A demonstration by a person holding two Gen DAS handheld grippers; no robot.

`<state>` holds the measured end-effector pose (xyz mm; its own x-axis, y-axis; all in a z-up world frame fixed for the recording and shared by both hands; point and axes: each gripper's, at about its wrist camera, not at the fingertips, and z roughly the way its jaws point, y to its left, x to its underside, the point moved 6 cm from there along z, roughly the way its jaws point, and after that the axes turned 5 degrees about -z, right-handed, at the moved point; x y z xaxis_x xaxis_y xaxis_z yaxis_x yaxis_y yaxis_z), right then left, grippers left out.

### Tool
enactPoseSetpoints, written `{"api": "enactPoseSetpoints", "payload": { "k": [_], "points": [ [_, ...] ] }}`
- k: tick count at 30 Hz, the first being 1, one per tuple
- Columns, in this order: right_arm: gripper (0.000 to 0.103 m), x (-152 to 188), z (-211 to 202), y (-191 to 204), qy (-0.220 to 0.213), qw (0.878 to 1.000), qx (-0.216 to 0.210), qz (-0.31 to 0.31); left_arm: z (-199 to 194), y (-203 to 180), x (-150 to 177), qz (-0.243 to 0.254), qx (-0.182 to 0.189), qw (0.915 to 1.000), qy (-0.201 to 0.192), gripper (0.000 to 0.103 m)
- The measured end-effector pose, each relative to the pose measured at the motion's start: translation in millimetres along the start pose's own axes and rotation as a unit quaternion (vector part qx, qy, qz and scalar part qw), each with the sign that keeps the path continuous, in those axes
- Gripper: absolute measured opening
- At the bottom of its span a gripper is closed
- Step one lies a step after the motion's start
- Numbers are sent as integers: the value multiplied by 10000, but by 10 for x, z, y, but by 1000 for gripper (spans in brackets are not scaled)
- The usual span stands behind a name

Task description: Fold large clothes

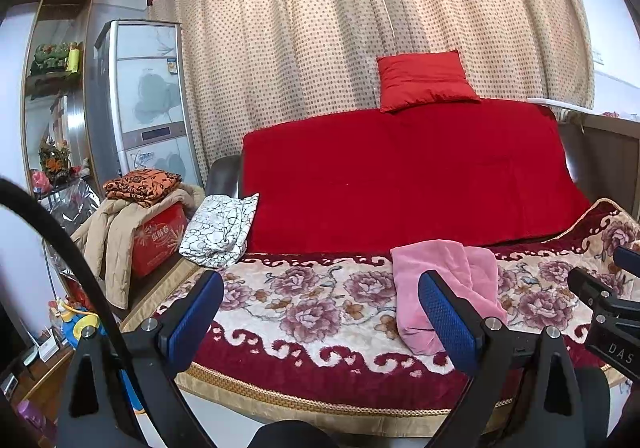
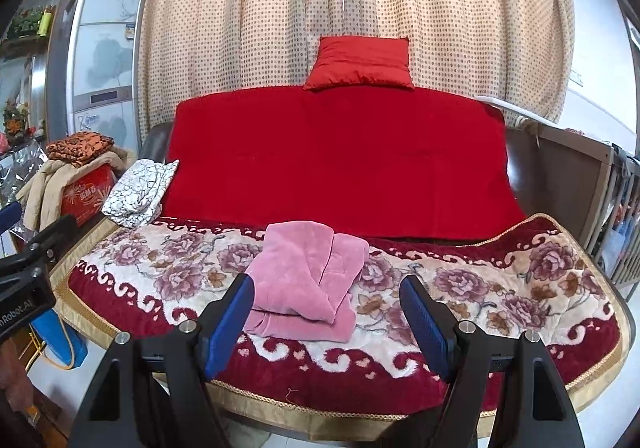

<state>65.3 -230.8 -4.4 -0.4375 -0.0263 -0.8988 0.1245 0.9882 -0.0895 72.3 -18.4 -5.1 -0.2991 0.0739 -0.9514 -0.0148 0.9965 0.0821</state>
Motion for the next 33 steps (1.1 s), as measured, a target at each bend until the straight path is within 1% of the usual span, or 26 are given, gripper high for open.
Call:
{"api": "enactPoseSetpoints", "payload": {
  "k": [5, 12, 17, 24, 30, 33],
  "points": [
    [78, -16, 1, 5, 6, 10000, 16, -1, 7, 39, 25, -33, 5, 10000, 17, 98],
    [78, 17, 103, 25, 194, 9996, 135, -124, 64, 35, 78, -23, 44, 9999, 98, 98],
    [78, 13, 147, 22, 188, 9996, 151, -163, 138, -11, 122, -13, 96, 9998, 183, 98],
    [78, -35, 338, 12, 282, 9995, 111, -122, 351, -98, 218, 75, 179, 9989, 437, 98],
    [78, -82, 565, 52, 382, 9991, 74, -163, 563, -119, 227, 12, 193, 9981, 590, 98],
    [78, -98, 680, 61, 442, 9989, 64, -166, 667, -169, 236, 63, 212, 9975, 665, 98]
  ]
}}
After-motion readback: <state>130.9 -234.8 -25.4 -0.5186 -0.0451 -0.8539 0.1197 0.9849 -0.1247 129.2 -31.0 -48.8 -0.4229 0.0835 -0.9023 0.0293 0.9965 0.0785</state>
